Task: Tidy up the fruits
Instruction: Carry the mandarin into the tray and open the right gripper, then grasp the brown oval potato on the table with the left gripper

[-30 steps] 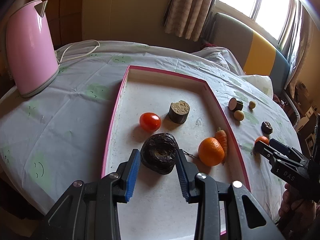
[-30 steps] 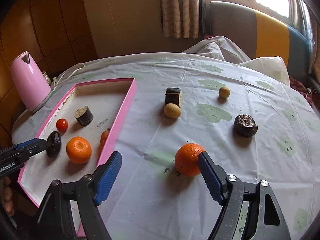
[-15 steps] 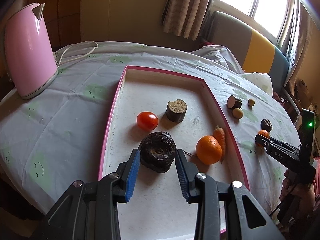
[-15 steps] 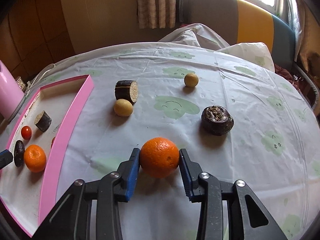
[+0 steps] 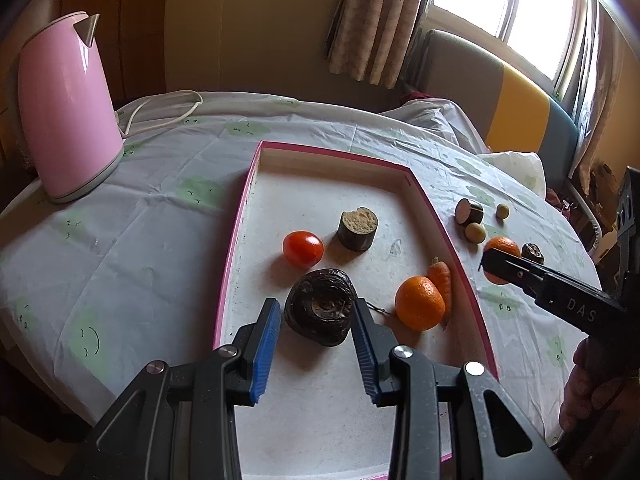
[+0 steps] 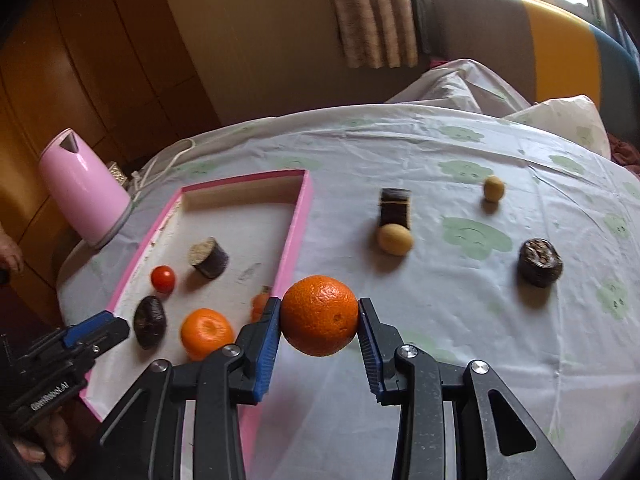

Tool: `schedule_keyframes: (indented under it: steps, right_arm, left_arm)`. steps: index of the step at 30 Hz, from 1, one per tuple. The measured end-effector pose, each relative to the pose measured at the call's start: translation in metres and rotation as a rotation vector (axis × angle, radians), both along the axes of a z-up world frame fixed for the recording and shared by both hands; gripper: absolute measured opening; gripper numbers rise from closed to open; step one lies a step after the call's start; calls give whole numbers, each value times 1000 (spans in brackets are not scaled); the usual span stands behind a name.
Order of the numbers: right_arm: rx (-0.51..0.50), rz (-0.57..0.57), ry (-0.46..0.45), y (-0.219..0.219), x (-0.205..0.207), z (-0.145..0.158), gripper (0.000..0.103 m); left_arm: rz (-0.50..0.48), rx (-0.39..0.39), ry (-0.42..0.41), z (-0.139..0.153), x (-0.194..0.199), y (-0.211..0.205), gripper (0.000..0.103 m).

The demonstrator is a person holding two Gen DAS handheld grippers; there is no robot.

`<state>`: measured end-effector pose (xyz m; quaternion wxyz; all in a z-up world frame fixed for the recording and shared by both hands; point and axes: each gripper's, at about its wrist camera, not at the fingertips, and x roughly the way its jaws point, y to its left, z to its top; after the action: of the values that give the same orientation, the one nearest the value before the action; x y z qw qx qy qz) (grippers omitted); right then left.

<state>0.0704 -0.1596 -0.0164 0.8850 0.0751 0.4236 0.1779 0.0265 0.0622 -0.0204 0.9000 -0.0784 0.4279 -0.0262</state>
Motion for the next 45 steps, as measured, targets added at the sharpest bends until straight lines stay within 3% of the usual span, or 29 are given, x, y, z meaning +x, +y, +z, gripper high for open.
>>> schedule_keyframes:
  steps: [9, 13, 18, 24, 45]
  right_arm:
    - [11, 93, 2, 54, 16, 6, 41]
    - [17, 99, -1, 62, 14, 5, 48]
    - [-1, 102, -3, 62, 2, 2, 48]
    - [2, 45, -4, 42, -12, -1, 55]
    - [-37, -248, 32, -64, -34, -18, 57]
  left_arm:
    - [5, -7, -5, 1, -2, 5, 36]
    - [8, -8, -3, 0, -1, 7, 36]
    - [5, -7, -2, -1, -1, 5, 36]
    - [-12, -4, -3, -1, -2, 0, 36]
    - [-132, -12, -5, 8, 6, -42, 36]
